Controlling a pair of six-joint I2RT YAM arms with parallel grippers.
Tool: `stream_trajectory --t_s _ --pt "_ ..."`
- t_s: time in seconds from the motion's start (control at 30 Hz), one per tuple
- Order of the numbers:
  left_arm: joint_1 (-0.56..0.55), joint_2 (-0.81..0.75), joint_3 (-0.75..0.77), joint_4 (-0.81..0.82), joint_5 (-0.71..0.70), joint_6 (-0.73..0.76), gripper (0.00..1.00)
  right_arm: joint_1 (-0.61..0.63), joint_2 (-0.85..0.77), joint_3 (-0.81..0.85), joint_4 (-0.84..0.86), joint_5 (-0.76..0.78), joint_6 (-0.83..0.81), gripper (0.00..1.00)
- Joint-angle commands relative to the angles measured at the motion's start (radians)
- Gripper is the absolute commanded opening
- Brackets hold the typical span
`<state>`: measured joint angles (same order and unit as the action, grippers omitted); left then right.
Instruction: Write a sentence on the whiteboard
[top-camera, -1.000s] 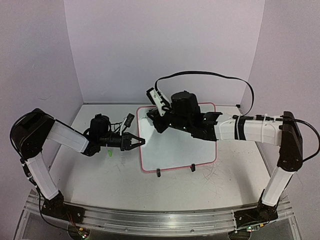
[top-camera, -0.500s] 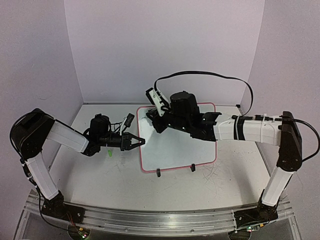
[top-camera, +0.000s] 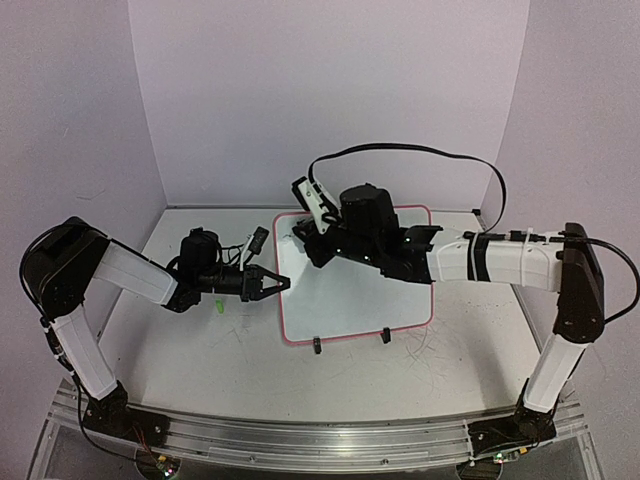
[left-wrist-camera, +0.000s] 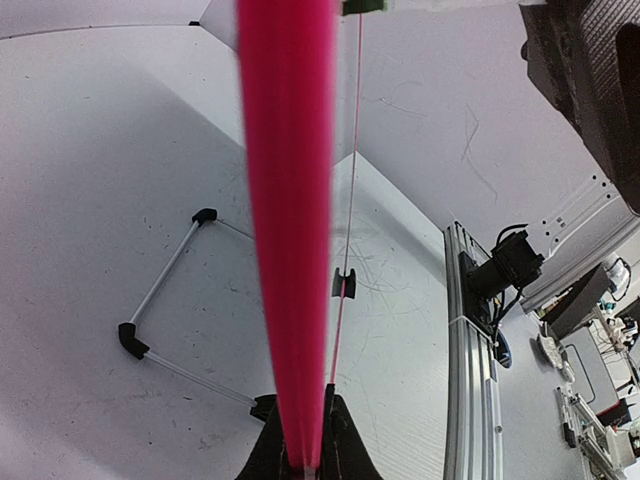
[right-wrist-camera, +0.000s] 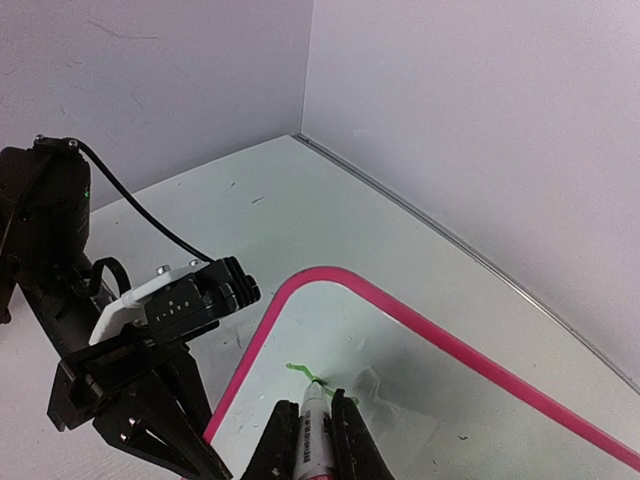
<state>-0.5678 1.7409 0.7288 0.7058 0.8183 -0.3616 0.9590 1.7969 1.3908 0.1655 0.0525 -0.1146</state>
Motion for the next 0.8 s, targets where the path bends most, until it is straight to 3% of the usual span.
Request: stream_trajectory --t_s 0.0,0.77 --pt "0.008 -0.027 0.007 -0.026 -0.083 0.038 0.00 -0.007 -0.029 -0.029 -0.019 0.034 0.020 0.00" --pt "0.008 -0.033 0.010 -0.039 -0.085 0.046 0.00 0.015 -0.035 -0.099 -0.032 -0.021 0.073 0.00"
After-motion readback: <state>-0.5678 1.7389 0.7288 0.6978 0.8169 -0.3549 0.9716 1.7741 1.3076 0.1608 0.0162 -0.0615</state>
